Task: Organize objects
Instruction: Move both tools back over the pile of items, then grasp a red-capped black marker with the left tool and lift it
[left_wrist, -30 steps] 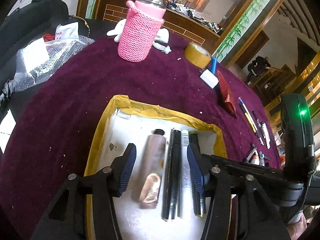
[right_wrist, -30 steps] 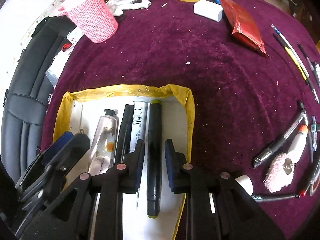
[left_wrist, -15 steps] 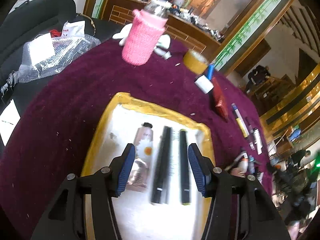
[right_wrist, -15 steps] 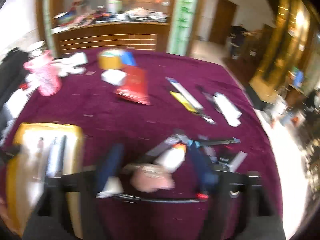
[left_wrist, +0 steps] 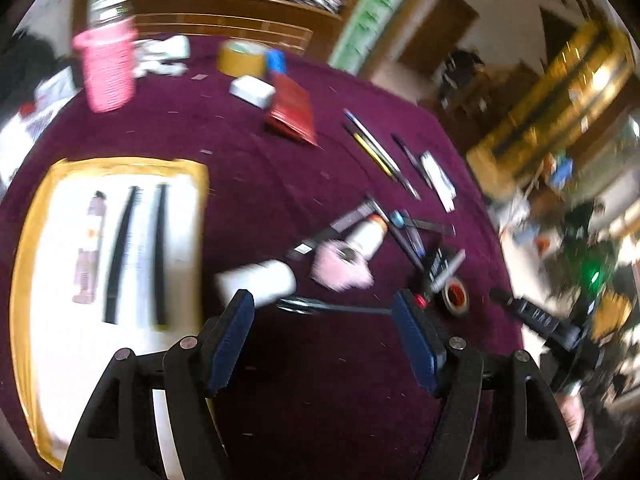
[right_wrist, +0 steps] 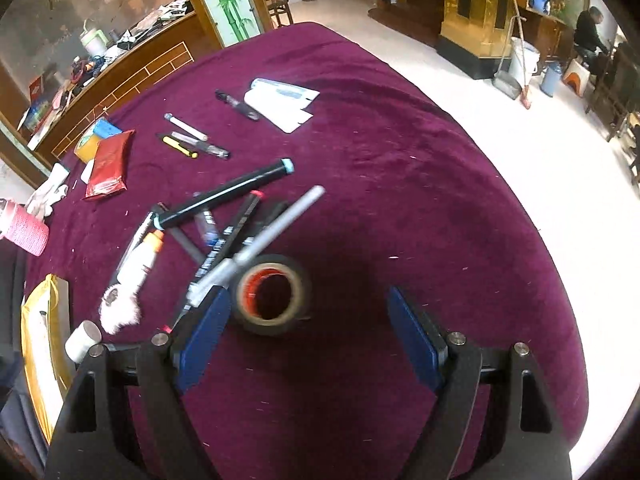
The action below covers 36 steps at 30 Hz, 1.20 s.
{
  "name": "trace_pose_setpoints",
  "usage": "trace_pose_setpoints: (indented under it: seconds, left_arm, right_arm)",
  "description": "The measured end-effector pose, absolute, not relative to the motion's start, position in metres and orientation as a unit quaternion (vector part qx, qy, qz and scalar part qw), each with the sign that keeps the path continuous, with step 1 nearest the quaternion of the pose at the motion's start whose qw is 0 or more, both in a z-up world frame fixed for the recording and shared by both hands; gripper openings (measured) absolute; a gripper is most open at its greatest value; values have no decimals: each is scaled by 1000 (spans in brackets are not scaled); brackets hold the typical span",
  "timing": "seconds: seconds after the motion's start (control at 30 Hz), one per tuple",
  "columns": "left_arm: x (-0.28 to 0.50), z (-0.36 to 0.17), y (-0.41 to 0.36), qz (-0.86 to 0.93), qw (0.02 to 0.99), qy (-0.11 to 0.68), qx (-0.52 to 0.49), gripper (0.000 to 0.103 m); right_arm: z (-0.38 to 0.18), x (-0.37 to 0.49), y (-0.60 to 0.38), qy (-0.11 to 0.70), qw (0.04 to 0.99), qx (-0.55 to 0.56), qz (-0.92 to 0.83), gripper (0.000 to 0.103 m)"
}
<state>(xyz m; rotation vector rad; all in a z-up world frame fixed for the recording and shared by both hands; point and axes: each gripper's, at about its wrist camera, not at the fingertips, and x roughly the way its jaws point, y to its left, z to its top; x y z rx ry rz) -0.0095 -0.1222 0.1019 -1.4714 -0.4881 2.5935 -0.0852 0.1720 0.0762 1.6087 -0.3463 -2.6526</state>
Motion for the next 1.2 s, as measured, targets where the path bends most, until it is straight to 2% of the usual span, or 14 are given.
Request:
trace_pose_setpoints:
  seconds: [0.27, 0.43, 0.53, 0.6, 0.73, 0.83, 0.9, 1.0, 1.07, 1.1, 1.2]
  left_arm:
    - [-42, 79, -11, 858, 118, -59, -497, 66]
    - [-85, 58, 17, 855, 120, -66, -501, 65]
    - [-106, 39, 28, 830, 137, -97, -531, 65]
    - [-108, 22, 42, 786, 186, -141, -573, 65]
    - [-89, 22, 56, 754, 240, -166, -588, 63]
    - [-87, 35, 43, 780, 207, -165, -566, 63]
    - [-92, 39, 34, 797, 174, -151, -559, 57]
    - [-94, 38, 33, 807, 144, -122, -559, 43]
    - [-94, 35, 39, 814, 130, -90, -559, 13]
    - [-94, 30, 39, 814, 125, -81, -562, 9]
    - [-92, 26, 41, 816, 124, -74, -560, 8]
  right_arm:
    - [59, -83, 223, -119, 33, 534, -836, 81]
    - [51, -76, 251, -106, 34, 539, -835, 81]
    - [46, -74, 271, -113, 29, 545, -830, 82]
    - [41, -74, 282, -120, 25, 551, -826, 82]
    - [37, -77, 292, -129, 32, 552, -823, 82]
    - [38, -80, 288, -126, 50, 551, -824, 82]
    - [38, -81, 283, -121, 58, 550, -825, 82]
    - [37, -81, 275, -110, 73, 550, -824, 82]
    - [36, -82, 271, -104, 78, 551, -824, 82]
    - [36, -82, 268, -99, 81, 551, -825, 82]
    - [35, -82, 263, -91, 86, 552, -824, 82]
